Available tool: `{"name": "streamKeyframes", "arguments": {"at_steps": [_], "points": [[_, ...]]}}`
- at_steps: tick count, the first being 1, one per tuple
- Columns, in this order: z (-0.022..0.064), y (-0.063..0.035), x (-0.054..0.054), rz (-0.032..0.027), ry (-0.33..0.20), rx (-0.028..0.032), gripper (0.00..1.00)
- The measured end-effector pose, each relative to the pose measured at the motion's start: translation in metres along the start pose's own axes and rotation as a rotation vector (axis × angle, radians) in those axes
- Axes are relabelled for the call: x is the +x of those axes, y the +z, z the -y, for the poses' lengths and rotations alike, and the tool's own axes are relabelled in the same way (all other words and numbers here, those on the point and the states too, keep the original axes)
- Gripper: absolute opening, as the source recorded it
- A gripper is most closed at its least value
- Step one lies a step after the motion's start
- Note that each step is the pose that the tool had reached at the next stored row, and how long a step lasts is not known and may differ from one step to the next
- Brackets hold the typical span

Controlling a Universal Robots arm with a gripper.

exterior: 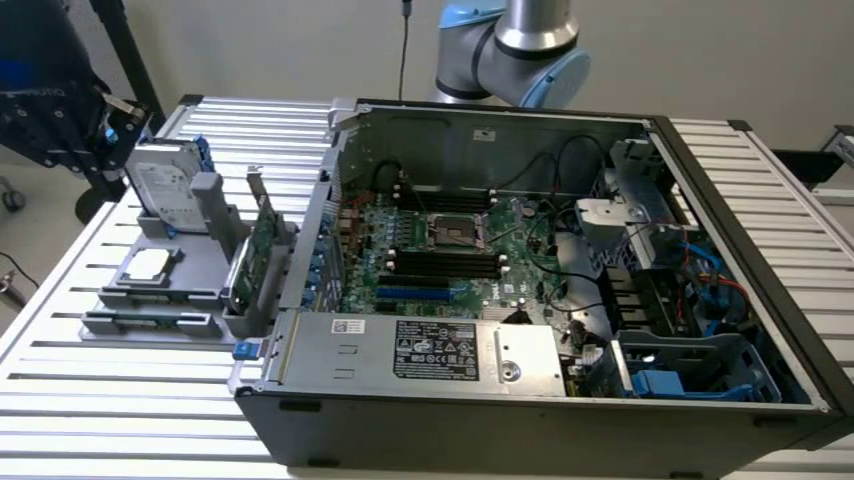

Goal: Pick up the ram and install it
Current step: 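Reach for the ram, then pick up the ram and move it above insertion slot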

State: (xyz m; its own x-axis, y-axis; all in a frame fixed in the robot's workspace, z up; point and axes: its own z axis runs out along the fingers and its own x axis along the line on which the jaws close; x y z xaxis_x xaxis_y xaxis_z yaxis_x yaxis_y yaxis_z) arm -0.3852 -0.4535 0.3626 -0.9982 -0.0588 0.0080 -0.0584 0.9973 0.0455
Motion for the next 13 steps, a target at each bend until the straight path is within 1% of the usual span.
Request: {"name": "streamKeyframes", "arguments": {"at_steps": [2, 5, 7, 13], "points": [[0.0002, 0.001, 0.0049, 0.0001, 0.0, 0.0, 0.11], [0.0002, 0.0009, 0.0049, 0.0001, 0.0, -0.0008, 0.11], [0.0002, 0.0009, 0.005, 0.0002, 0.0, -0.0031, 0.11], [0.0002, 0.0009, 0.005, 0.0003, 0.0, -0.0051, 0.11]]}}
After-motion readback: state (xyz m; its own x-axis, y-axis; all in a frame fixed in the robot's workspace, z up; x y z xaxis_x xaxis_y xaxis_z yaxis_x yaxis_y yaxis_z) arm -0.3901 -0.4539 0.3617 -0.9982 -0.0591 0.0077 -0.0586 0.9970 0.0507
